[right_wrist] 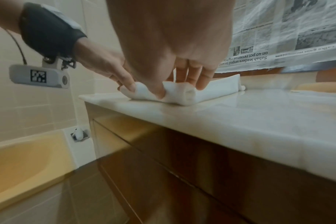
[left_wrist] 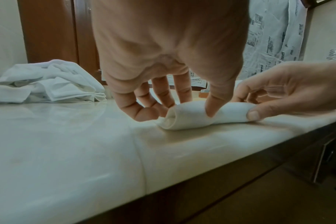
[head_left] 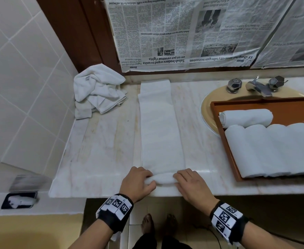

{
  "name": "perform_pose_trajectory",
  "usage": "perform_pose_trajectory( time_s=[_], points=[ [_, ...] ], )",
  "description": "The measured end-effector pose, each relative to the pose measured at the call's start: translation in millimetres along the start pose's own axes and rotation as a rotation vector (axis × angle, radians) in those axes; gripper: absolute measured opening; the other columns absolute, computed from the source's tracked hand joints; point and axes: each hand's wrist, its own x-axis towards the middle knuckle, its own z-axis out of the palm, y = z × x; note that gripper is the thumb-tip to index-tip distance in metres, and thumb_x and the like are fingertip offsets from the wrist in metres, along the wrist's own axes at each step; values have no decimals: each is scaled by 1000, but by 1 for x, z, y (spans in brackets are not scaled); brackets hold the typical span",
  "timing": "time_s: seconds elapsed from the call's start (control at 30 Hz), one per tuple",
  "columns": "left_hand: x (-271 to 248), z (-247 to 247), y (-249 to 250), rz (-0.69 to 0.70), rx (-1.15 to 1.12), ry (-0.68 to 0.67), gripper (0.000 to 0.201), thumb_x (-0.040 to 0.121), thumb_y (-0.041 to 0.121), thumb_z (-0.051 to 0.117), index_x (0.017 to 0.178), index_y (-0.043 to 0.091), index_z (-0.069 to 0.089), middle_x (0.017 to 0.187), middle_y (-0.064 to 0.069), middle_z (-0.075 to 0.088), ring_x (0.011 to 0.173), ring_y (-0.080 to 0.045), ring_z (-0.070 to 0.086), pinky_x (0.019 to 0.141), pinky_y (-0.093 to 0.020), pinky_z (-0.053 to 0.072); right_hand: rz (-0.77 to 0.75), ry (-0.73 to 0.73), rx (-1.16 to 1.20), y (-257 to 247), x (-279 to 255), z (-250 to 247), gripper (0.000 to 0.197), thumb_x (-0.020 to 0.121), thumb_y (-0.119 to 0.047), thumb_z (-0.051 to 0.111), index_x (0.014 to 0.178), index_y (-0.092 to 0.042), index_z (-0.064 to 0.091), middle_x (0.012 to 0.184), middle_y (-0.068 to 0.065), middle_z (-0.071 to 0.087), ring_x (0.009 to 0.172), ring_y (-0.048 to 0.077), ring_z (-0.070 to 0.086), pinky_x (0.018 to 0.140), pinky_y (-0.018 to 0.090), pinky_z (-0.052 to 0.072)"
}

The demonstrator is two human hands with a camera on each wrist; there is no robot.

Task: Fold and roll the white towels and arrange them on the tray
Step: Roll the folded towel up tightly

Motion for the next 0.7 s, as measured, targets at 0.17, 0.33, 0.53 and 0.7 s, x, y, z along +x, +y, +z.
perform_pose_trajectory(
  time_s=[0.17,0.33,0.53,0.7],
  points=[
    [7,-2,-7,-47,-185,30,37,89,54,51,111,29,67,101,13,70,95,-9,60,83,-31,50,211,-100,289,10,16,-9,31,101,-26,48,126,-17,64,113,-1,68,100,24,61,90,32,43],
    [14,-7,-8,-129,-307,93,21,93,45,62,102,27,67,78,14,62,79,-10,60,71,-24,42,305,-106,351,8,27,-11,22,102,-31,49,123,-29,56,108,-5,64,91,19,61,88,32,41],
    [16,-2,-11,-84,-235,110,22,97,43,55,112,28,60,112,10,50,91,-10,55,77,-27,45,291,-101,137,4,42,-9,12,90,-22,65,100,-28,61,100,-3,51,56,24,50,57,29,37],
    [21,7,-13,89,-89,134,16,99,21,54,108,29,64,109,10,52,93,-16,50,69,-32,50,122,-66,-65,-2,43,-12,9,79,-22,60,86,-19,65,92,0,58,78,22,55,63,32,39]
  ],
)
